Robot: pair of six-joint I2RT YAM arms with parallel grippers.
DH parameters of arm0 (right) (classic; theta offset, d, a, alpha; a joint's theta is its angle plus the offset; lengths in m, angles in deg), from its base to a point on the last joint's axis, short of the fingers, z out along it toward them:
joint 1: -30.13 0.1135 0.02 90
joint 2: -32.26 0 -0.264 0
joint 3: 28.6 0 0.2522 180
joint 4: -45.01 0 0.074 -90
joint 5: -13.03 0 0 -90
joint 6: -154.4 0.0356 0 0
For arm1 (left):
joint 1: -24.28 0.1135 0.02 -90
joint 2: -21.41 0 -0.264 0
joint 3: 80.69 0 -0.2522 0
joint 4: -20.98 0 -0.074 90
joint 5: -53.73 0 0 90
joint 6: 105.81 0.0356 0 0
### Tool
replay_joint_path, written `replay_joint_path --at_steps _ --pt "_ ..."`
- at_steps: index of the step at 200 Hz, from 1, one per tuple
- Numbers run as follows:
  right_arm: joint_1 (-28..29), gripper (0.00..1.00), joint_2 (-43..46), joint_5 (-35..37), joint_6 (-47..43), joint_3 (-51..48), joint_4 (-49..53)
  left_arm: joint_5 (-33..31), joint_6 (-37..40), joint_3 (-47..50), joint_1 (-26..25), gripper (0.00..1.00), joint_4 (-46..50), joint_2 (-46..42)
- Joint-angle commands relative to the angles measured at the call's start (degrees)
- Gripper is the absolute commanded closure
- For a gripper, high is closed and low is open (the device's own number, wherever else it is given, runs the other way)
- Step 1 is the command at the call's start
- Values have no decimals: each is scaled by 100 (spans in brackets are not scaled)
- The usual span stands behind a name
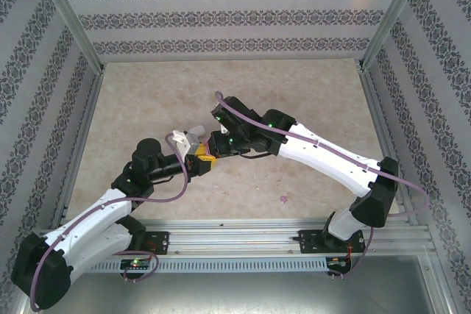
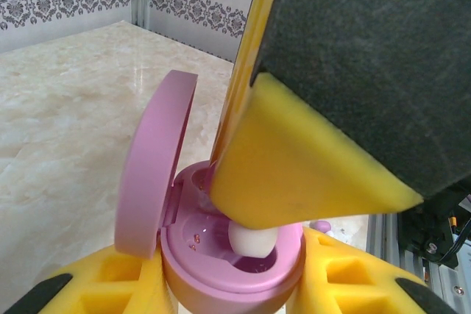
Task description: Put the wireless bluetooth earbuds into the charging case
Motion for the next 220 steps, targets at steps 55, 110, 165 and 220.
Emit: replay_joint_path --at_steps 55,110,165,220 --pt "112 75 -147 -182 -133 -51 174 -45 138 -141 -78 97 -210 -133" --pt "112 68 -134 -192 -148 42 173 -47 171 -142 -79 97 -191 -123" --pt "104 66 39 -86 -168 203 322 -77 193 -142 -78 96 -148 -114" --pt "51 65 393 -91 -63 -9 279 -251 -50 -168 -82 97 -135 -33"
